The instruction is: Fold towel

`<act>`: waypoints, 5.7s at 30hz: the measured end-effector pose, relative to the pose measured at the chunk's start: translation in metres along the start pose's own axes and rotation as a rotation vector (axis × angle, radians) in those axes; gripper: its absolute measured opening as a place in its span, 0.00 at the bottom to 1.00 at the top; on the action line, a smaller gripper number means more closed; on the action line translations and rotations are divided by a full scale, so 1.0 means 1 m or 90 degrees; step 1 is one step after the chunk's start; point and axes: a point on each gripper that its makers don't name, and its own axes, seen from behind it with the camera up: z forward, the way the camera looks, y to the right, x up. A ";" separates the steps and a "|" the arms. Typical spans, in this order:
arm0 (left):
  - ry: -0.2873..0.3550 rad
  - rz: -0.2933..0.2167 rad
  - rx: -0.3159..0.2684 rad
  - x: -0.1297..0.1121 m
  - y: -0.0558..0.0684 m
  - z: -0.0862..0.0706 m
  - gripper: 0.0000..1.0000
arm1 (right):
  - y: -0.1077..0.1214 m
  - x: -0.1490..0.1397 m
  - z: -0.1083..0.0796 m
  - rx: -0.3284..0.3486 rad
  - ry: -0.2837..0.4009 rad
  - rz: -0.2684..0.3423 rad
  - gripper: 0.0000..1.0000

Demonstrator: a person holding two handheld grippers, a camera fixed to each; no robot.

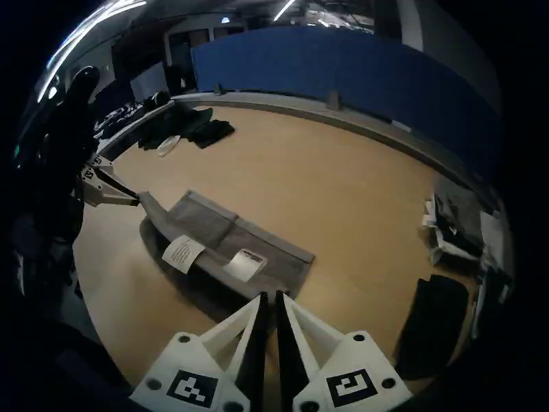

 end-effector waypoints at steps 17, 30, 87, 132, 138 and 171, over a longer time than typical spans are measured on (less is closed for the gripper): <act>-0.026 0.012 0.022 0.004 -0.017 0.029 0.06 | 0.014 0.008 0.029 -0.009 -0.016 0.009 0.08; -0.030 0.016 0.034 0.005 -0.026 0.048 0.07 | 0.019 0.003 0.045 -0.015 -0.030 0.018 0.08; 0.013 -0.044 0.067 -0.018 -0.034 0.016 0.89 | 0.022 -0.027 0.040 -0.065 -0.037 -0.002 1.00; 0.002 -0.085 0.063 -0.054 -0.024 0.000 0.89 | -0.010 -0.068 0.045 0.000 -0.090 0.026 0.23; 0.002 -0.085 0.065 -0.054 -0.027 0.000 0.89 | -0.005 -0.069 0.043 -0.019 -0.089 0.010 0.02; -0.002 -0.087 0.061 -0.056 -0.027 0.000 0.89 | -0.011 -0.047 0.036 -0.009 -0.062 -0.011 0.01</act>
